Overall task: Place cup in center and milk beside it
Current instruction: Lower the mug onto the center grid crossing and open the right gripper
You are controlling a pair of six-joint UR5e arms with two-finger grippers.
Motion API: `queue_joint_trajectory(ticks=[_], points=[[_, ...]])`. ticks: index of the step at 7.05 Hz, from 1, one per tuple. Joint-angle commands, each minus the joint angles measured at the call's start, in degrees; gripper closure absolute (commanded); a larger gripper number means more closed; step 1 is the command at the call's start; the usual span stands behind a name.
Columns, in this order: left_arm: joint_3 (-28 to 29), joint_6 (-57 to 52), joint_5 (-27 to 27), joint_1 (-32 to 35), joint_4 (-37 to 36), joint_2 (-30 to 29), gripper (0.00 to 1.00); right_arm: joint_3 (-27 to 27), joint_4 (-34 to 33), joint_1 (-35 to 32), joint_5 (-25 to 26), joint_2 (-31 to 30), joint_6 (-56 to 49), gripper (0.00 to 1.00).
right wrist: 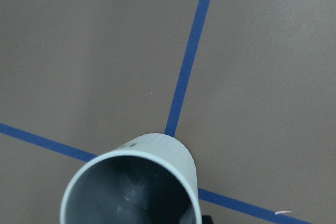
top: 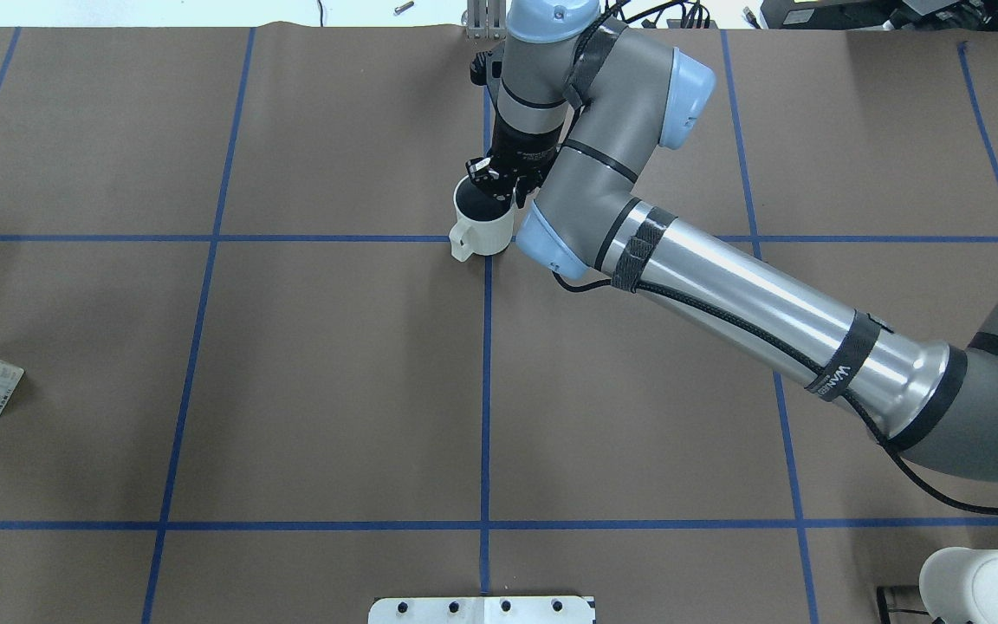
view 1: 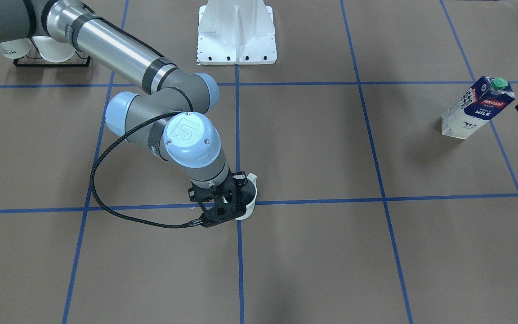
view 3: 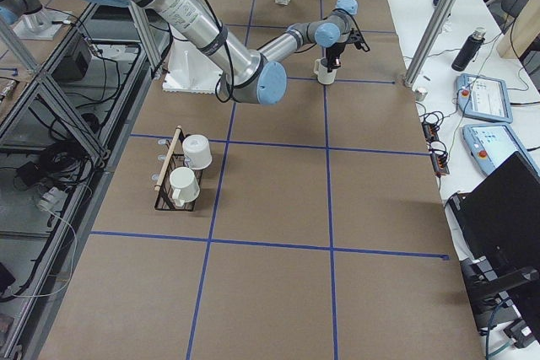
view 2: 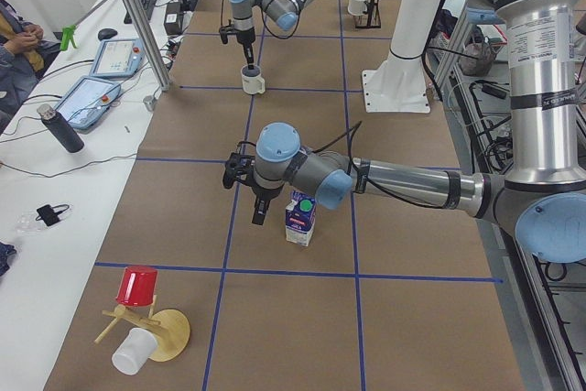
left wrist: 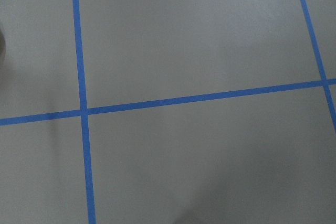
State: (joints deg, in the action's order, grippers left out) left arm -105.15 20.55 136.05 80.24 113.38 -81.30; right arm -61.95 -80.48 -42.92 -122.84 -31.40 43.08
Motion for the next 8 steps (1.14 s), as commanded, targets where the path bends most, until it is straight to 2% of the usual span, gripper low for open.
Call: queue_joint_trajectory(ticks=[1,3,4,5,6,8], points=[[0.04,2.46,-0.78,-0.09,0.61,0.09,0.02,-0.63,0.06,-0.76,-0.47,0.29,-0.19,0.0],[-2.85,2.92,-1.57,-0.52,4.9,5.85,0.02,-4.39,-0.55,-3.38,-2.84,-0.67,-0.11,0.0],[-3.3,3.7,-1.58,-1.57,5.01,6.5,0.02,-8.5,-0.64,-6.53,-7.11,-4.77,-0.11,0.0],[-3.83,9.19,-1.58,-4.45,5.01,6.5,0.02,-16.11,-0.64,-7.35,-7.24,-11.77,-0.19,0.0],[-4.7,12.38,-1.41,-6.48,5.01,6.5,0.02,-20.97,-0.64,-8.05,-7.07,-16.28,-0.19,0.0],[-7.25,16.54,-2.01,-9.22,4.75,6.5,0.02,-21.9,-0.64,-8.06,-6.89,-17.2,-0.19,0.0]])
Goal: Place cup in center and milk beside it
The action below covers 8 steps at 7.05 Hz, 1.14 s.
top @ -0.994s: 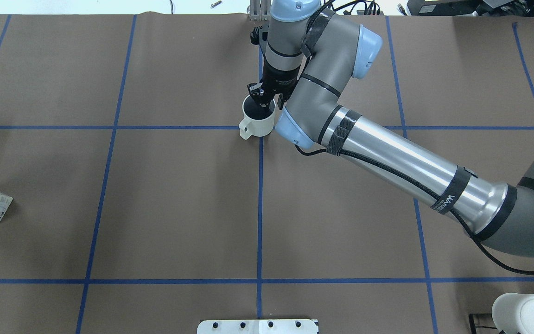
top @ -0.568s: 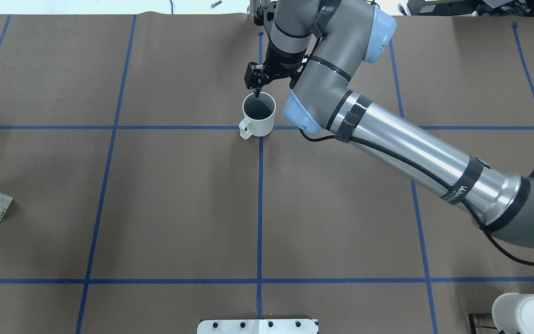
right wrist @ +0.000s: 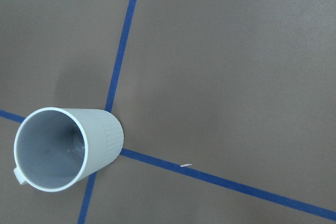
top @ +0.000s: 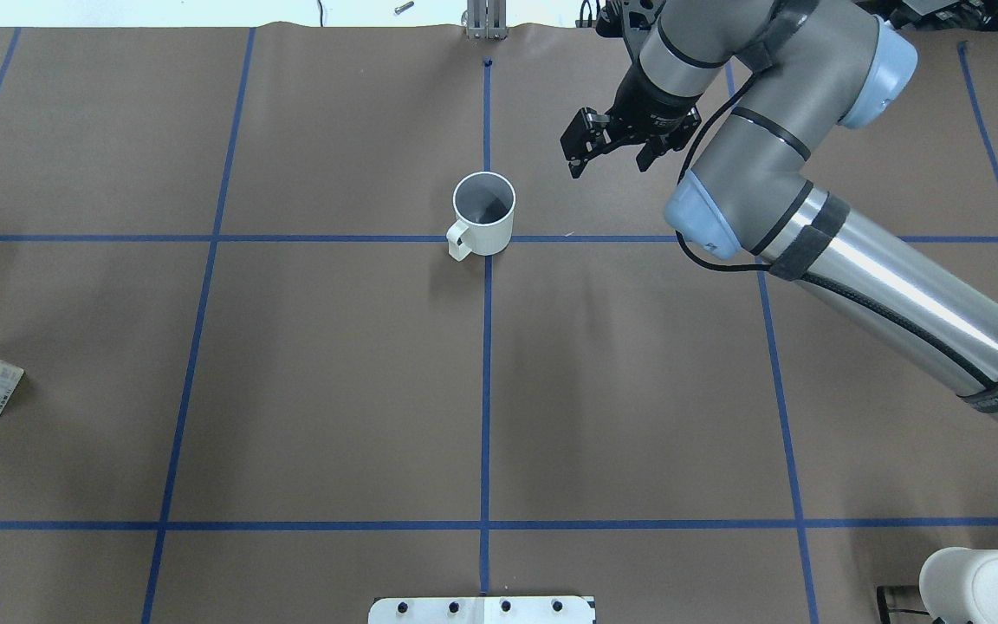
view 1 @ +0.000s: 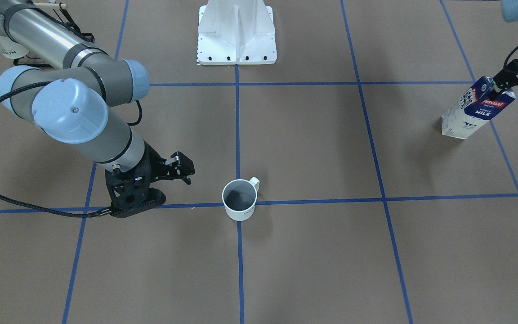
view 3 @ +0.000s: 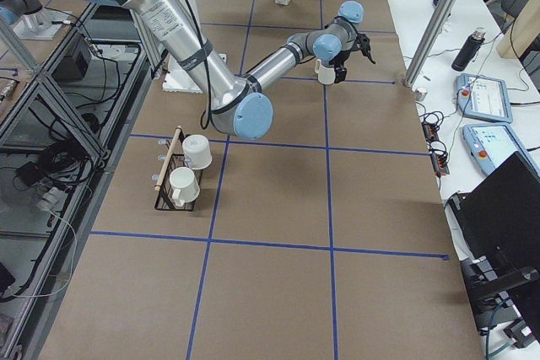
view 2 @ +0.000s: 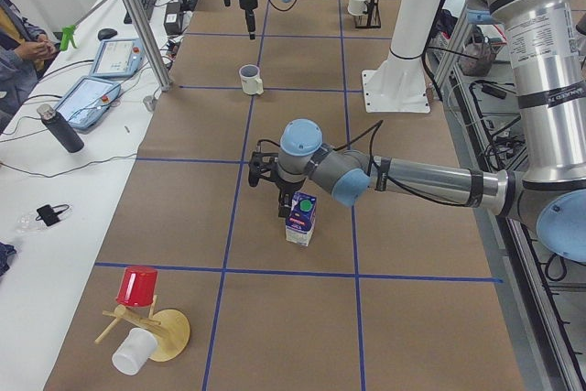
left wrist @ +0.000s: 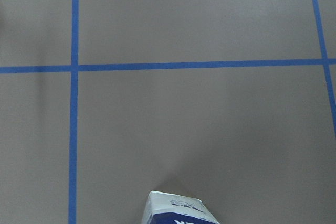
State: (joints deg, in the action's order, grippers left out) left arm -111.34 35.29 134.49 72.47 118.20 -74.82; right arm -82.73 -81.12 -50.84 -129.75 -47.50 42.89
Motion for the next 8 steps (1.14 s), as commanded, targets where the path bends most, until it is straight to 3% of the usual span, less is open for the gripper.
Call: queue_joint_trajectory(ticks=[1,3,8], points=[[-1.25,0.5,-2.54,-1.71,0.01,0.03,0.02,-1.2,0.17,-0.14,0.37,-1.88,0.0,0.0],[-2.38,-5.38,-7.37,-2.59,0.01,2.04,0.02,-1.21,0.26,0.04,0.64,-2.33,0.08,0.0],[-3.18,-10.85,-6.53,-4.88,-3.31,4.51,0.02,-2.08,0.96,0.21,1.69,-4.7,-0.18,0.0]])
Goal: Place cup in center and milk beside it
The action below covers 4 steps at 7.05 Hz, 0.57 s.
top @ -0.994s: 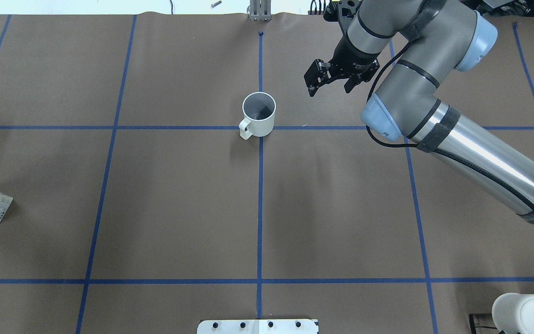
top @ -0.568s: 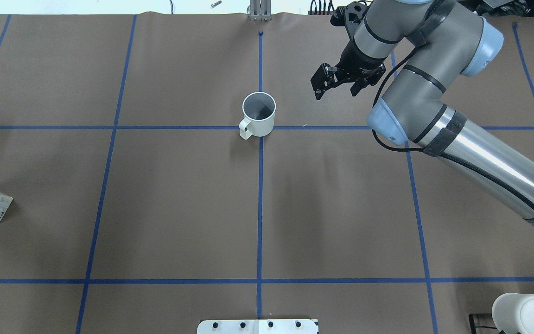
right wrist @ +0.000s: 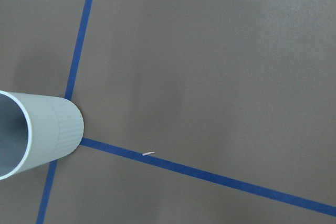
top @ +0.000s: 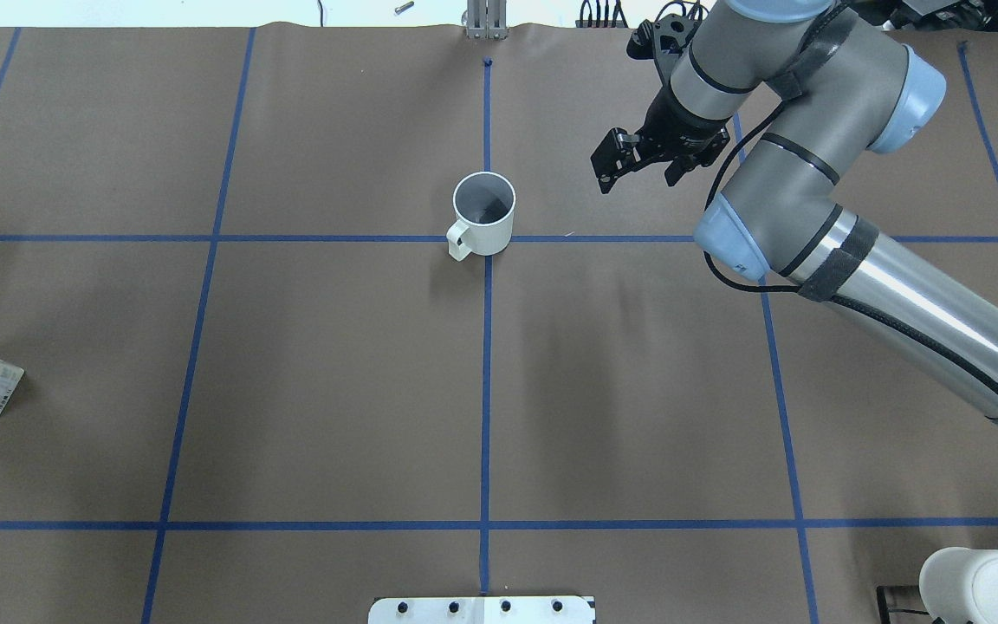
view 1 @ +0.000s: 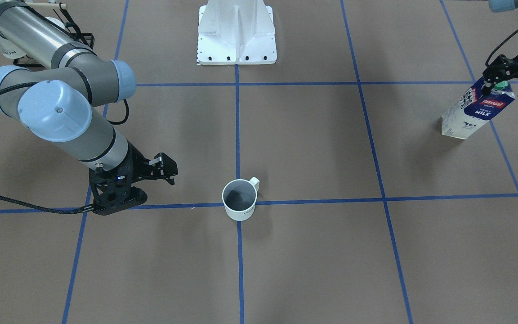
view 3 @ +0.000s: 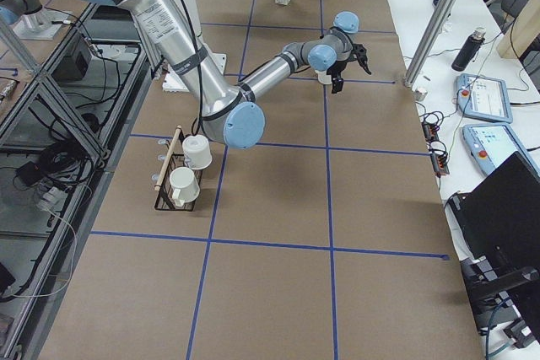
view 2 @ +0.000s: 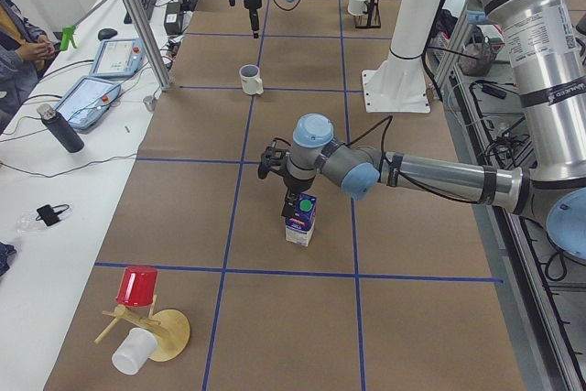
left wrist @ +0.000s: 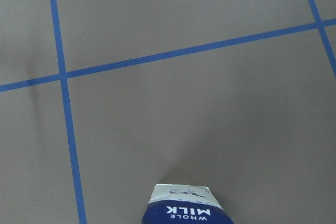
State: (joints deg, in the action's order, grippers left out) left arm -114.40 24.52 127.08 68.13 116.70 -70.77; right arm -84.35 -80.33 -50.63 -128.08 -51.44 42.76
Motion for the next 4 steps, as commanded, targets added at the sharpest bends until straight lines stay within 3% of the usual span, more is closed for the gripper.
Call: queue_joint_trajectory(ticks=[1,4], points=[[0.23,0.09,2.63,-0.54,-1.83,0.54,0.02,-0.63,0.18,0.01,0.02,-0.77,-0.04,0.0],[2.77,0.62,2.73,-0.98,-1.83,0.02,0.02,-0.98,0.18,0.0,0.02,-1.21,-0.04,0.0]])
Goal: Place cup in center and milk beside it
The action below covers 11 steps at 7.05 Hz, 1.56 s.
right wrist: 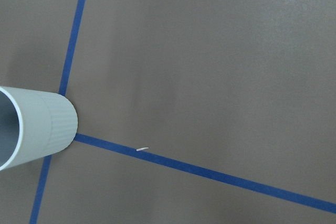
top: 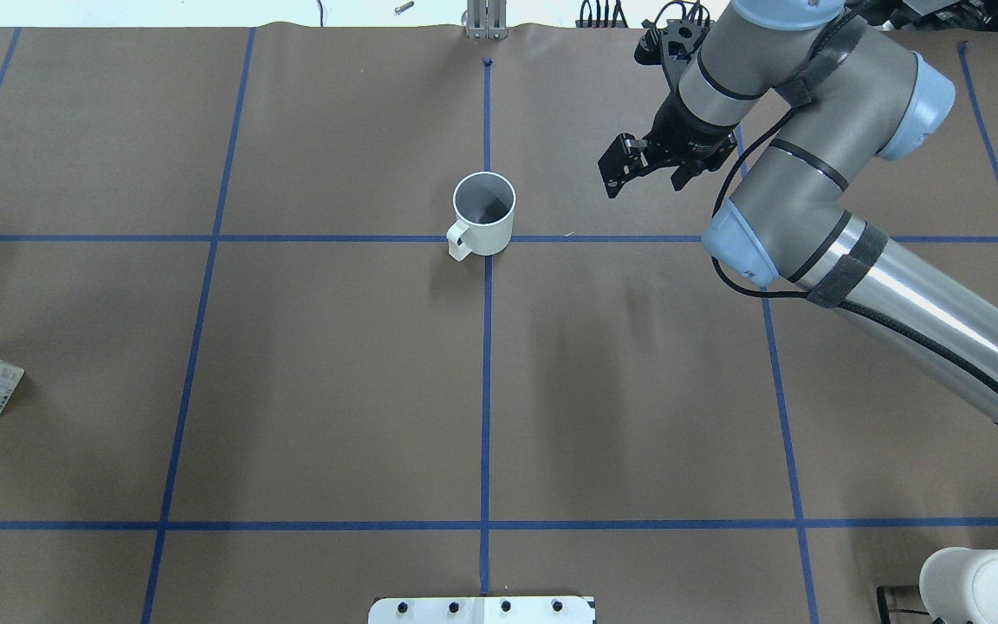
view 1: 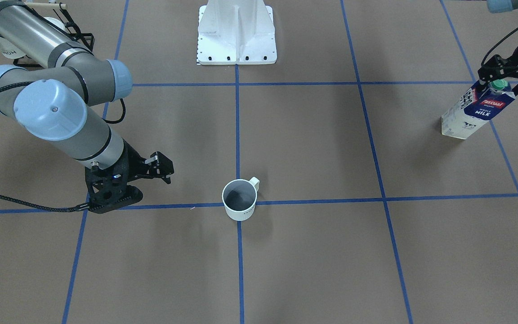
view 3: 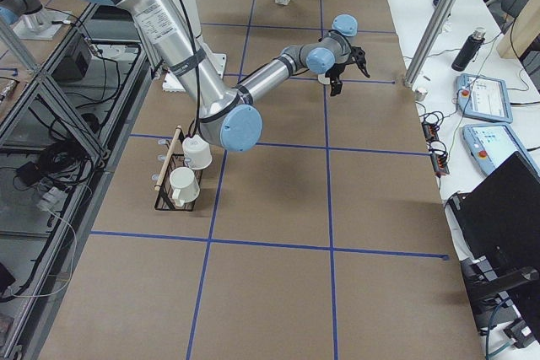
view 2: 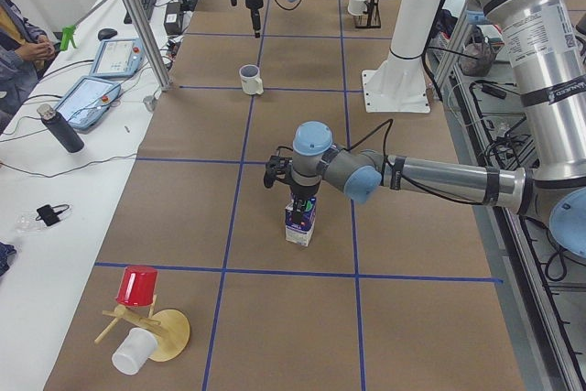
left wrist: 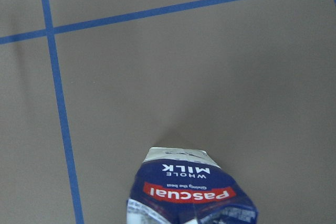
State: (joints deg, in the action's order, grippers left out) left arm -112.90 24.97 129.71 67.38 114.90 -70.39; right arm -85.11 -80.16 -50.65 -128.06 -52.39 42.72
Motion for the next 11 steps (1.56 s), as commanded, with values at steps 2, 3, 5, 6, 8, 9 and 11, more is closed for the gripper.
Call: queue_joint_trajectory(ticks=[2,3,5,6,8,9,11], points=[[1.98,0.16,-0.07,-0.41,-0.03,-1.24,0.02,-5.03,-0.09,-0.59,-0.17,-4.97,-0.7,0.0],[2.42,0.25,0.02,-0.41,-0.03,-1.59,0.02,-5.85,-0.09,-1.55,-0.7,-5.87,-1.4,0.0],[2.51,0.43,0.02,-0.41,-0.03,-2.47,0.02,-5.77,-0.09,-1.3,-0.09,-6.14,-1.41,0.0],[2.51,0.43,0.02,-0.41,-0.03,-2.82,0.05,-5.94,-0.09,-1.38,0.0,-6.23,-1.49,0.0],[2.6,0.43,-0.07,-0.41,-0.03,-2.91,0.43,-6.56,-0.09,-1.56,0.0,-6.76,-1.49,0.0],[2.43,0.43,-0.07,-0.41,-0.03,-2.91,0.66,-6.65,-0.09,-1.91,0.0,-6.93,-1.49,0.0],[-0.02,0.51,0.19,0.03,-0.2,-3.17,0.76,-7.61,-0.09,-2.87,0.0,-7.37,-1.49,0.0]])
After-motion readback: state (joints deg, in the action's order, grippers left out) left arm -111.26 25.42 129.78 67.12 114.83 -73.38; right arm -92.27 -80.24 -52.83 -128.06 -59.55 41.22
